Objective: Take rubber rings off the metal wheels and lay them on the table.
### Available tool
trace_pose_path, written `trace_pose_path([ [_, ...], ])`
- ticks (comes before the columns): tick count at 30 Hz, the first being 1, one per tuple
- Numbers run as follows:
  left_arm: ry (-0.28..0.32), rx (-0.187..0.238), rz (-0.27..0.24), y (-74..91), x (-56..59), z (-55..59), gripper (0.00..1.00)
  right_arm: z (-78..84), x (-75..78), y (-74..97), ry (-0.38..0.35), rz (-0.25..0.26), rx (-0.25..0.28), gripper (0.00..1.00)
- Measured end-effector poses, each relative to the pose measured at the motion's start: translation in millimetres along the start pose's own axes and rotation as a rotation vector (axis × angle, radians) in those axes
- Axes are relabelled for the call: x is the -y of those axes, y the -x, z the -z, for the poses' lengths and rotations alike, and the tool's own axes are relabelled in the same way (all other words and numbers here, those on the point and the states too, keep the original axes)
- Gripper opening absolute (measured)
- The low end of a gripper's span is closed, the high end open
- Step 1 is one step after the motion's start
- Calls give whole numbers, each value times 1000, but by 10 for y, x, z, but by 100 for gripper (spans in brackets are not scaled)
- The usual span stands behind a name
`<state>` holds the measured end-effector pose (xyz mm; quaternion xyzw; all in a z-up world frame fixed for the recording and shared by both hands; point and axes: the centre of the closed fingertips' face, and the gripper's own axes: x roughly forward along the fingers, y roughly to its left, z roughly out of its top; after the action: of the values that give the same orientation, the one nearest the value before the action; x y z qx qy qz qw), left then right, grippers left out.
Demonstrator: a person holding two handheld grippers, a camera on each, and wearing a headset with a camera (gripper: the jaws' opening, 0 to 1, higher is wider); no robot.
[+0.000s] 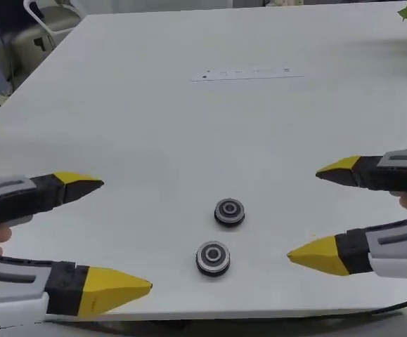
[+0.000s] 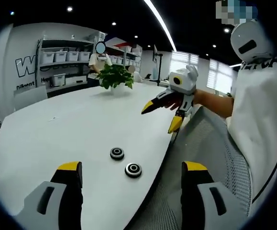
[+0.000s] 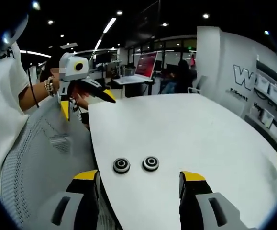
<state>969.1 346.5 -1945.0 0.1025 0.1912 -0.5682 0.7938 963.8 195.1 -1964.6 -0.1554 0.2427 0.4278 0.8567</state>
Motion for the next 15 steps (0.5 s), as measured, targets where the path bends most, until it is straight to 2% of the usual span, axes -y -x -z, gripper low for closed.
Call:
trace_pose_path([
  [5, -54, 6, 10, -78, -12, -140, 80, -198, 24, -43, 24, -13, 41, 63],
  [7, -97, -2, 12, -121, -24, -191, 79, -265, 25, -79, 34, -25, 53, 62],
  [12, -145, 5, 33, -232, -64, -325, 74, -430, 52, -218, 64, -44, 75, 58],
  [15, -180, 28, 40, -328, -99, -473, 72, -565, 67, -298, 70, -59, 96, 52],
])
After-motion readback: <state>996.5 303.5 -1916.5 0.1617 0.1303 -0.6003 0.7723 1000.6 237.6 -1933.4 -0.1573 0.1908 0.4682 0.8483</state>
